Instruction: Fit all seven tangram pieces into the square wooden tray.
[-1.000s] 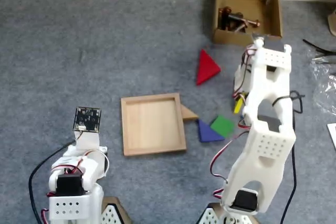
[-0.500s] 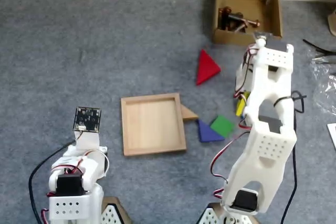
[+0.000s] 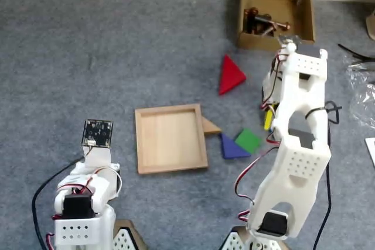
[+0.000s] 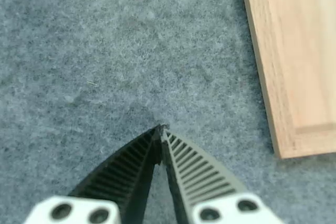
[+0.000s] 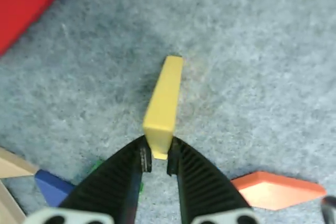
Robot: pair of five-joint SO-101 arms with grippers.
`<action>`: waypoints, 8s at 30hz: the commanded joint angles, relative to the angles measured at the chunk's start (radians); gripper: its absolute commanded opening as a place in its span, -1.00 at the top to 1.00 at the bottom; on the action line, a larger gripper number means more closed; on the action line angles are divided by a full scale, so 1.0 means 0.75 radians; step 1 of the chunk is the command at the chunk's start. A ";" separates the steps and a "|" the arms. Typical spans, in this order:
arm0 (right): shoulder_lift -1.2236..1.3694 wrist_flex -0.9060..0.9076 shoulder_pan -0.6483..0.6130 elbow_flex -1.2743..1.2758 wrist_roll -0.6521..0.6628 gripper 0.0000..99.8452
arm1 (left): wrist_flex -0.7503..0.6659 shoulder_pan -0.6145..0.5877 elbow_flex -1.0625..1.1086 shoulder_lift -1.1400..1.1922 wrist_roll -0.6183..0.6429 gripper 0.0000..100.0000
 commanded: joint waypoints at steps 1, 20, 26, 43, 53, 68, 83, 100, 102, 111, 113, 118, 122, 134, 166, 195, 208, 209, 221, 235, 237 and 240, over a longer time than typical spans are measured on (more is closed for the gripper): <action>-0.019 0.005 0.001 -0.028 0.023 0.99 | 0.006 -0.013 0.028 0.003 0.006 0.99; -0.326 0.300 -0.402 -0.152 -0.119 0.99 | 0.006 -0.013 0.028 0.003 0.006 0.99; -0.467 0.306 -0.586 -0.146 -0.139 0.99 | 0.006 -0.013 0.028 0.003 0.006 0.99; -0.508 0.114 -0.924 0.285 -0.239 0.99 | 0.006 -0.013 0.028 0.003 0.006 0.99; -0.500 0.087 -1.014 0.343 -0.239 0.99 | 0.006 -0.013 0.028 0.003 0.006 0.99; -0.500 0.005 -1.014 0.474 -0.239 0.99 | 0.006 -0.013 0.028 0.003 0.006 0.99; -0.500 -0.134 -1.134 0.574 -0.239 0.99 | 0.006 -0.013 0.028 0.003 0.006 0.99; -0.508 -0.159 -1.132 0.596 -0.239 0.99 | 0.006 -0.013 0.028 0.003 0.006 0.99; -0.508 -0.157 -1.130 0.596 -0.239 0.99 | 0.006 -0.013 0.028 0.003 0.006 0.99; -0.508 -0.157 -1.128 0.596 -0.293 0.99 | 0.006 -0.013 0.028 0.003 0.006 0.99; -0.508 -0.157 -1.128 0.596 -0.293 0.99 | 0.006 -0.013 0.028 0.003 0.006 0.99; -0.506 -0.165 -1.128 0.600 -0.295 0.99 | 0.006 -0.013 0.028 0.003 0.006 0.99; -0.504 -0.167 -1.132 0.600 -0.297 0.98 | 0.006 -0.013 0.028 0.003 0.006 0.99; -0.500 -0.169 -1.141 0.596 -0.295 0.82 | 0.006 -0.013 0.028 0.003 0.006 0.99; -0.502 -0.171 -1.245 0.596 -0.133 0.82 | 0.006 -0.013 0.028 0.003 0.006 0.99; -0.506 -0.752 -1.233 0.852 0.047 0.99 | 0.006 -0.013 0.028 0.003 0.006 0.99; -0.500 -0.463 -1.235 0.852 0.045 0.99 | 0.006 -0.013 0.028 0.003 0.006 0.99; -0.500 -0.451 -1.237 0.852 0.045 0.99 | 0.006 -0.013 0.028 0.003 0.006 0.99; -0.506 -0.345 -1.241 0.854 0.045 0.99 | 0.006 -0.013 0.028 0.003 0.006 0.99; -0.678 -0.347 -1.241 0.850 0.043 0.99 | 0.006 -0.013 0.028 0.003 0.006 0.99; -0.783 -0.357 -1.235 0.852 0.043 0.99 | 0.006 -0.013 0.028 0.003 0.006 0.99; -0.895 -0.357 -1.212 0.854 0.043 0.99 | 0.006 -0.013 0.028 0.003 0.006 0.99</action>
